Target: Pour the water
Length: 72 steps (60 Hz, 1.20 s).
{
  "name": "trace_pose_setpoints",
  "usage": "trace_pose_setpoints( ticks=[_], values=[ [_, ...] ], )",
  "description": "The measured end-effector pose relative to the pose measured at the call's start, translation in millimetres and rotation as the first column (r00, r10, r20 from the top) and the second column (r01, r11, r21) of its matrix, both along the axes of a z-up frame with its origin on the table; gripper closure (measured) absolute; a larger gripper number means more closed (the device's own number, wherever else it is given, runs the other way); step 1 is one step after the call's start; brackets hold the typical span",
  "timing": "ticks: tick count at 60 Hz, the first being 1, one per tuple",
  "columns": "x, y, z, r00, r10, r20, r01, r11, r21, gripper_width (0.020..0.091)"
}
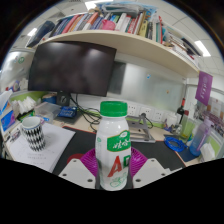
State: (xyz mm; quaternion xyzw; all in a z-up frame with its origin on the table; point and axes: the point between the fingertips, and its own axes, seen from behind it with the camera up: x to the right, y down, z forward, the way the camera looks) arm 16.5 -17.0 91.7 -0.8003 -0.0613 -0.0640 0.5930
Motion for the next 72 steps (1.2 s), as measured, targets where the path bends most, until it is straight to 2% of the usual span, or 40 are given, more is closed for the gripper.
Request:
trace_pose_setpoints(
  ticks=[8,16,21,27,31,49,54,59,63,68,72],
  values=[
    [-11.9,9.7,18.9,0.961,0.069,0.267,-0.051,0.996,-0.072,0.0735],
    [-40.8,23.3,38.1,0.848,0.187,0.495,-0.125,0.98,-0.156,0.0727],
    [-62.2,30.5,52.3,0.723,0.252,0.644,-0.172,0.967,-0.186,0.0728],
    [-82.8,36.9,59.5,0.505,0.308,0.806,-0.187,0.951,-0.247,0.0727],
    [-100.1,41.9,64.7,0.384,0.336,0.86,-0.223,0.938,-0.266,0.0727],
    [-147.5,51.9,53.5,-0.043,0.358,0.933,-0.243,0.902,-0.357,0.0729],
    [-152.0,53.3,45.3,-0.142,0.362,0.921,-0.228,0.894,-0.386,0.0728],
    [-153.5,53.8,39.6,-0.157,0.367,0.917,-0.216,0.893,-0.395,0.0729],
    [-151.3,52.3,35.1,-0.107,0.392,0.914,-0.21,0.889,-0.406,0.0728],
    [-151.4,48.5,38.3,-0.007,0.402,0.916,-0.217,0.893,-0.394,0.0726],
    [-152.3,41.8,46.1,0.14,0.418,0.898,-0.239,0.894,-0.379,0.0728]
  ],
)
